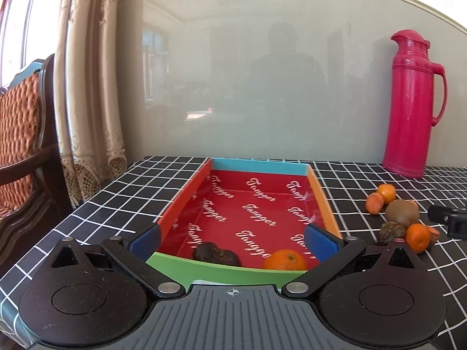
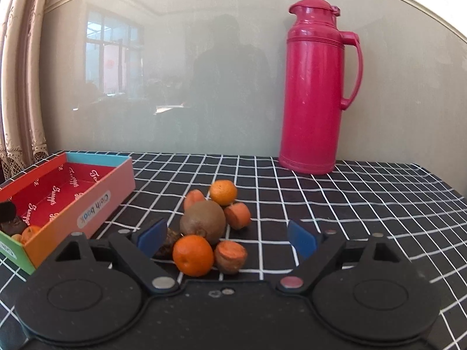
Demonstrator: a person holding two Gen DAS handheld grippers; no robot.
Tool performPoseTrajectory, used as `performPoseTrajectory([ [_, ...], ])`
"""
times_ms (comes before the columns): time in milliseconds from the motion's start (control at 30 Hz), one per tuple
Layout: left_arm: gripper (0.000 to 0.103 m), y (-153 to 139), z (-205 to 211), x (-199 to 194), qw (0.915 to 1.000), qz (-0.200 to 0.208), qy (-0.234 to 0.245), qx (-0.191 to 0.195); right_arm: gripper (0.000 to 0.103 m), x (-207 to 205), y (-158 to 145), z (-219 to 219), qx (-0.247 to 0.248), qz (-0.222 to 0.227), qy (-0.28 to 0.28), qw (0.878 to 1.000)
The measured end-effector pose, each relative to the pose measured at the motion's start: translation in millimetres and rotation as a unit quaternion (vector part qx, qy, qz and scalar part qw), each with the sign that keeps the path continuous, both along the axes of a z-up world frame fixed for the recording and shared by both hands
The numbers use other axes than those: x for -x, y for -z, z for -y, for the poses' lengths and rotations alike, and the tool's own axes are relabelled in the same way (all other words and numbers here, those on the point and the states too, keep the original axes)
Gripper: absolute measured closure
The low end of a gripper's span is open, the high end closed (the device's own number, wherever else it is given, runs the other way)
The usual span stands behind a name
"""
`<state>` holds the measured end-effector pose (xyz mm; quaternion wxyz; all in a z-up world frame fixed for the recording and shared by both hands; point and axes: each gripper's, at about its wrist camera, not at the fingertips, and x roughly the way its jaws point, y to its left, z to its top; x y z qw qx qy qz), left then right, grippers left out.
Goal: Organize fruits
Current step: 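Move the right gripper toward the kiwi in the fruit pile, then close the right gripper on the kiwi and lift it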
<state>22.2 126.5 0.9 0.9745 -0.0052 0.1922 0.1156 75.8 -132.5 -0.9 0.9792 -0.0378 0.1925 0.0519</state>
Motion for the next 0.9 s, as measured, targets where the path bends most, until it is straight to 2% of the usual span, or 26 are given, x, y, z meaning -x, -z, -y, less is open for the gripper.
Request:
performPoseTrajectory([
  [200,0.0,1.2,-17.3,4.0,0.9998,-0.003,-0.018,-0.002,0.027,-30.9,1.0,-6.4,-0.028,-0.024,-0.001,0.999],
  [433,0.0,0.6,-29.2,6.6,0.9993,0.001,-0.035,-0.008,0.033,-48.5,6.9,-12.4,-0.038,-0.034,0.013,0.999],
  [600,0.0,0.0,-44.1,5.4,0.9981,0.003,-0.061,-0.005,0.047,-59.3,13.1,-19.9,-0.03,-0.056,0.02,0.998],
  [900,0.0,4.2,-90.0,5.8,0.9918,-0.004,-0.124,0.027,0.049,-77.2,26.2,-25.0,-0.041,-0.103,0.032,0.993],
])
